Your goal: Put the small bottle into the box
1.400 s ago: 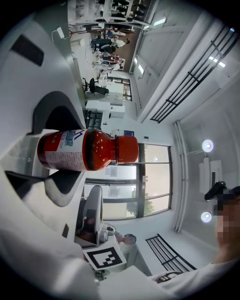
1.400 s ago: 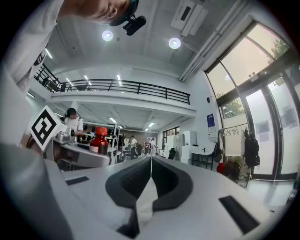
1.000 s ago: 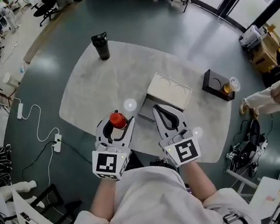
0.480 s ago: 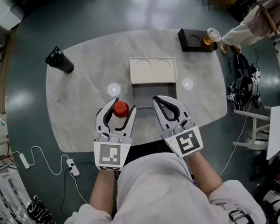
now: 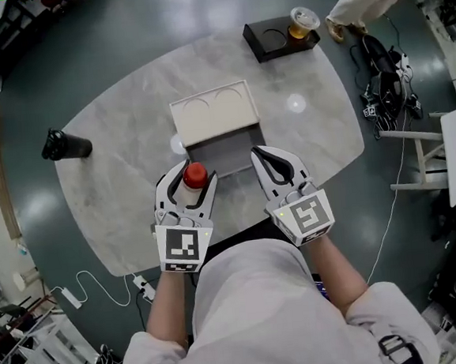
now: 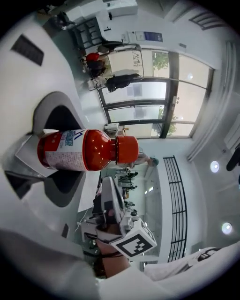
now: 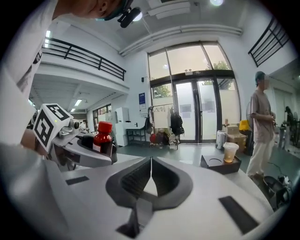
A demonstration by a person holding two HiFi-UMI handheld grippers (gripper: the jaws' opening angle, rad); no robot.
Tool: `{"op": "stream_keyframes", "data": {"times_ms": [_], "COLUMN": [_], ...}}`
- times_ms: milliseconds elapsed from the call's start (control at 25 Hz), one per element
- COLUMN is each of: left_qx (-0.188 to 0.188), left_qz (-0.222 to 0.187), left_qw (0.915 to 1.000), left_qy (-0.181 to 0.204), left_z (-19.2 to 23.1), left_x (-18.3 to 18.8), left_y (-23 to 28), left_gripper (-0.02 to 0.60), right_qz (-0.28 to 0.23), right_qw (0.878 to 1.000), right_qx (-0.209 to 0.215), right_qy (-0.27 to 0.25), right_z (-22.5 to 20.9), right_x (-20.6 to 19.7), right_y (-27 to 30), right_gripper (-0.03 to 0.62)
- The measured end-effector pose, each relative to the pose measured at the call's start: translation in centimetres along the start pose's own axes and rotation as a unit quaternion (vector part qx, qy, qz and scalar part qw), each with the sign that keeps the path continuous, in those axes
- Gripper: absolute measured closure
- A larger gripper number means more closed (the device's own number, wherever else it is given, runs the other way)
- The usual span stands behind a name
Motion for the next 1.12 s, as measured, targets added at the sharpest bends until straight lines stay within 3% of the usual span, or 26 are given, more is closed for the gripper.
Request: {"op": "stream_keyframes", "data": {"times_ms": [320, 440, 680, 1000, 1120], "left_qx": [-0.059, -0.078, -0.117, -0.152, -0.166], "left_qz": [0.082, 0.114, 0.163, 0.207, 0.221], "left_qw": [0.9897, 0.9812, 0.9597, 0.9337, 0.9278], "left_qy": [0.101, 0.134, 0.196, 0.25, 0.25], "left_z": [-3.4, -4.7, -7.0, -9.0, -9.7], "left_x": [-3.4, -5.2, -8.7, -11.1, -12.0], "left_y": [6.9, 9.1, 11.9, 14.2, 15.1], "left_gripper": [0.353, 0.353, 0.353, 0.353, 0.353], "right_qz": [0.022, 0.042, 0.052, 0.053, 0.053], "right_qw": [0.999, 0.998, 0.997, 0.996, 0.995], "right_qx": [-0.033, -0.045, -0.054, -0.067, -0.07], "right_qy": [0.015, -0.001, 0.023, 0.037, 0.041], "right_z": [-5.0, -6.3, -7.5, -9.0, -9.3], "right_x": [-2.4, -3.9, -6.1, -7.2, -7.7], "right_y": [-0.8, -1.2, -1.6, -1.7, -1.7], "right_gripper": [0.568, 0.568, 0.568, 0.568, 0.568]}}
Point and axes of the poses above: the fingertips, and each gripper's own axes: y forward along the fingers, z to its left, x out of its top, the point moved 1 cm from there along -y, backward along the fingers, and after that the axes turned 9 degrees about x, right-handed, at the moved point
